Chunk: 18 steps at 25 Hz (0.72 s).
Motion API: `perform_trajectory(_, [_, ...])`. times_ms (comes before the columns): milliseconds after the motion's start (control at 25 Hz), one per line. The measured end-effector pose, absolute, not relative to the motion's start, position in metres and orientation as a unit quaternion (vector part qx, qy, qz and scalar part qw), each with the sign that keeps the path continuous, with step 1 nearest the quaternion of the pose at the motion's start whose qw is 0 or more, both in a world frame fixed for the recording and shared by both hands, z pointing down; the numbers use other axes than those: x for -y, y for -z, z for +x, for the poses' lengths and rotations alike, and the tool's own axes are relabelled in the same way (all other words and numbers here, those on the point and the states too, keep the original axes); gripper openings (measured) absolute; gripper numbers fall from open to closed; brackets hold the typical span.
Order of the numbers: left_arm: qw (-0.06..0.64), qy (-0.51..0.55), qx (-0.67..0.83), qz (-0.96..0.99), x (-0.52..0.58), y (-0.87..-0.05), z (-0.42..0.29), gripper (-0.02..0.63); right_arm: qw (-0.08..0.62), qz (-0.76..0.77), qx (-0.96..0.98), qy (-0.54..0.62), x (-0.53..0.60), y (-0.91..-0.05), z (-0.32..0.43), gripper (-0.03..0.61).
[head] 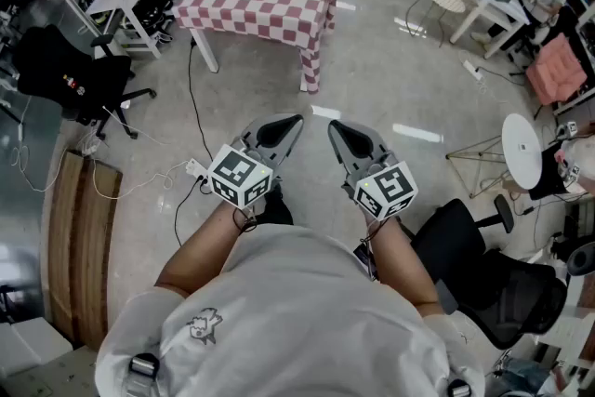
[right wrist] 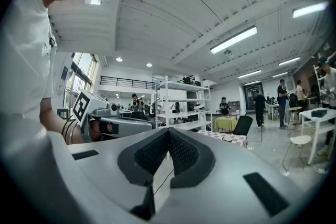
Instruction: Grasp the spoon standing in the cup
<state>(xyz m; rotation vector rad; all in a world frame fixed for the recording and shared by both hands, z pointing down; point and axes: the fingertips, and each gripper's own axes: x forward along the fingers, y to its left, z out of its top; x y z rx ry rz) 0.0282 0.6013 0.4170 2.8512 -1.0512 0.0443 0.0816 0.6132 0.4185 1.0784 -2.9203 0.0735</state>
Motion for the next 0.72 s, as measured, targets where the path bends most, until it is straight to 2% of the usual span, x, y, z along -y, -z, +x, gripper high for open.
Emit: perform_trajectory(720, [0.050,-0.005,0.355,0.934,-0.539,-0.416,0.001,0.014,0.000,0.347,0.937,-0.035,-0.554,-0.420,0.058,0.031])
